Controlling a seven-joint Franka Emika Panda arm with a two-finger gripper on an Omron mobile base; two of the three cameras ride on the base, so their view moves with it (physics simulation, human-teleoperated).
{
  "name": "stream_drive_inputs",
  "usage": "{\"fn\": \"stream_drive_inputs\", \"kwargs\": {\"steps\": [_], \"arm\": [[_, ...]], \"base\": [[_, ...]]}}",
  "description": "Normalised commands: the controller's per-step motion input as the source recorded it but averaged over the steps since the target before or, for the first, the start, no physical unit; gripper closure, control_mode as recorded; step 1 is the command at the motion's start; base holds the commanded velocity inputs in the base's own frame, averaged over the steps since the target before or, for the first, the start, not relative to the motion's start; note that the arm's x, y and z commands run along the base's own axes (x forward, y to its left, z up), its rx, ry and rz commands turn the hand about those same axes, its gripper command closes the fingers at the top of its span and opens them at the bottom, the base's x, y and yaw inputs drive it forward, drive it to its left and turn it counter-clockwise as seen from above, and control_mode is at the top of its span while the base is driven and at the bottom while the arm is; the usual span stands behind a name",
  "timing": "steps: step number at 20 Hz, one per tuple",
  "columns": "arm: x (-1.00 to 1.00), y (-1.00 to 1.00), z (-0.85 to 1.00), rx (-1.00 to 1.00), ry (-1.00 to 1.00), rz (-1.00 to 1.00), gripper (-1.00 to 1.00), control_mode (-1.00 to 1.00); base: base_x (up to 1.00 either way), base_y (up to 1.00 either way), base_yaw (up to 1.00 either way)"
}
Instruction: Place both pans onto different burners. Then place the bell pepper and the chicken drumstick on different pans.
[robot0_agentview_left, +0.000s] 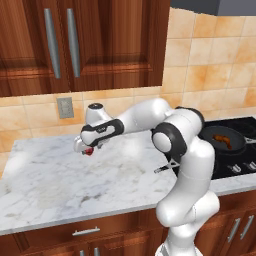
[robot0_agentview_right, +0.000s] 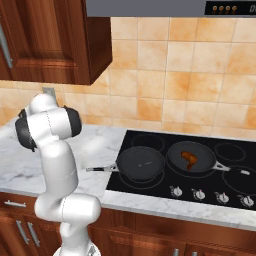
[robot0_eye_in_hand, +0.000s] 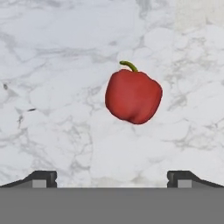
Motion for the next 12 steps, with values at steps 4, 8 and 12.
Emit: {"fn": "stream_drive_inputs", "kwargs": {"steps": [4, 8, 12], "arm": [[0.19, 0.00, -0.01, 0.00, 0.00, 0.00, -1.00, -1.00], [0.22, 0.00, -0.06, 0.00, 0.00, 0.00, -1.00, -1.00], [0.25, 0.00, -0.08, 0.00, 0.00, 0.00, -1.00, -1.00]], "base": [[0.00, 0.00, 0.00], [0.00, 0.00, 0.00], [0.00, 0.00, 0.00]]}}
